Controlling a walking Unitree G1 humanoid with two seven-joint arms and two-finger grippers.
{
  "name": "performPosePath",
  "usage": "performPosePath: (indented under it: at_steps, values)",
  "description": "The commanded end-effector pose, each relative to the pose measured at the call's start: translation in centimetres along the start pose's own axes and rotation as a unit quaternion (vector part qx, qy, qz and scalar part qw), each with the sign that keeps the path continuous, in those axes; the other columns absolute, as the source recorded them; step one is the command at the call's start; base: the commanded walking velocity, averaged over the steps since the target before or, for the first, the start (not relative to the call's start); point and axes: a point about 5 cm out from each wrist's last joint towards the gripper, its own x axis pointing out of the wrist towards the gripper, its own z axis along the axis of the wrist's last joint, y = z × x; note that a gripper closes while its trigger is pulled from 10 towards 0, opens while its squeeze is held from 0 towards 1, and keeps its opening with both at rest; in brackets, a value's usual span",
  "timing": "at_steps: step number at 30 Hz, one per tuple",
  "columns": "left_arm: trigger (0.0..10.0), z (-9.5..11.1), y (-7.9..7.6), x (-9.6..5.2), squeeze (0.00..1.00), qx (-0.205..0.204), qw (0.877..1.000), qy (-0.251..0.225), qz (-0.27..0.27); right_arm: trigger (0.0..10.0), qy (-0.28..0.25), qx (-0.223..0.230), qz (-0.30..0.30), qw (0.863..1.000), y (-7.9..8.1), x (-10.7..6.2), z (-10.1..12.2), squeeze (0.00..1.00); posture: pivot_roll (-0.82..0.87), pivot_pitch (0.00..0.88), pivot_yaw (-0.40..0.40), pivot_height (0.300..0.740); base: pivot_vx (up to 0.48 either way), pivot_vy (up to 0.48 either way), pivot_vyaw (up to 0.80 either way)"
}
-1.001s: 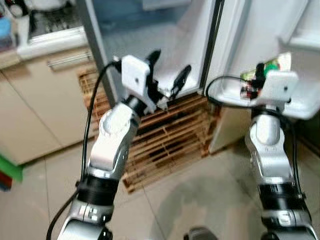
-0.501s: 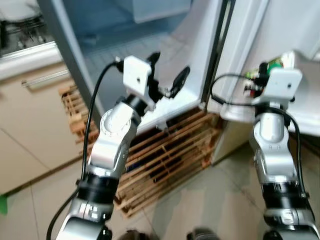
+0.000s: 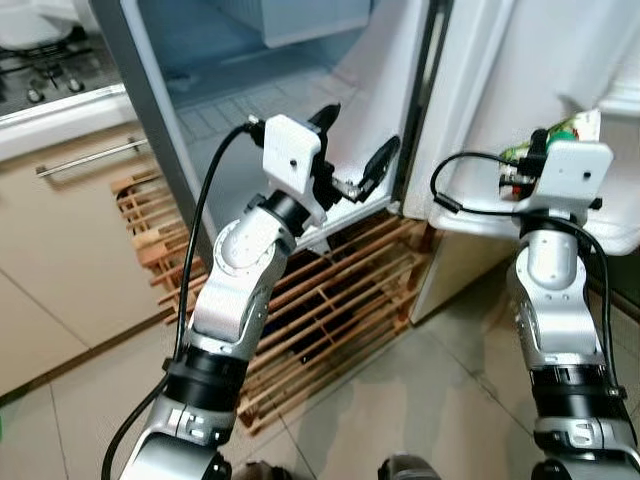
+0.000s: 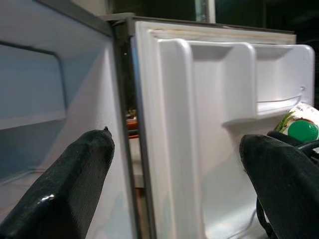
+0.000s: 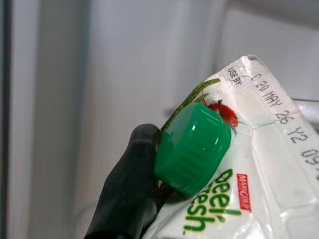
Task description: Restocking fridge
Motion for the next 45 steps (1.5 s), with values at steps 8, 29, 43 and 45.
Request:
performPosePath:
  at_steps: [8,29,43,45]
  values:
    - [10.0,0.2,1.5,-1.9,0.0,0.04,0.998,0.031,0.03,10.0,-0.043,-0.026,0.004,0.999,2.0,3.0,0.9,0.0,-0.13,0.125,0.131,0.74,0.0,0.0,0.0]
    - [10.0,1.0,2.1,-6.2,0.0,0.049,0.993,0.095,0.047,10.0,-0.084,-0.099,0.034,0.991,6.6,4.6,1.2,0.0,0.0,0.235,0.197,0.74,0.0,0.0,0.0]
    - [10.0,1.7,1.1,-7.4,0.0,0.043,0.992,0.112,0.045,10.0,-0.084,-0.169,0.058,0.98,7.3,3.0,-1.1,0.0,0.03,0.27,0.218,0.74,0.0,0.0,0.0]
    - [10.0,1.8,1.2,-7.5,0.0,0.043,0.992,0.113,0.046,10.0,-0.083,-0.173,0.059,0.98,7.3,2.9,-1.2,0.0,0.03,0.27,0.218,0.74,0.0,0.0,0.0]
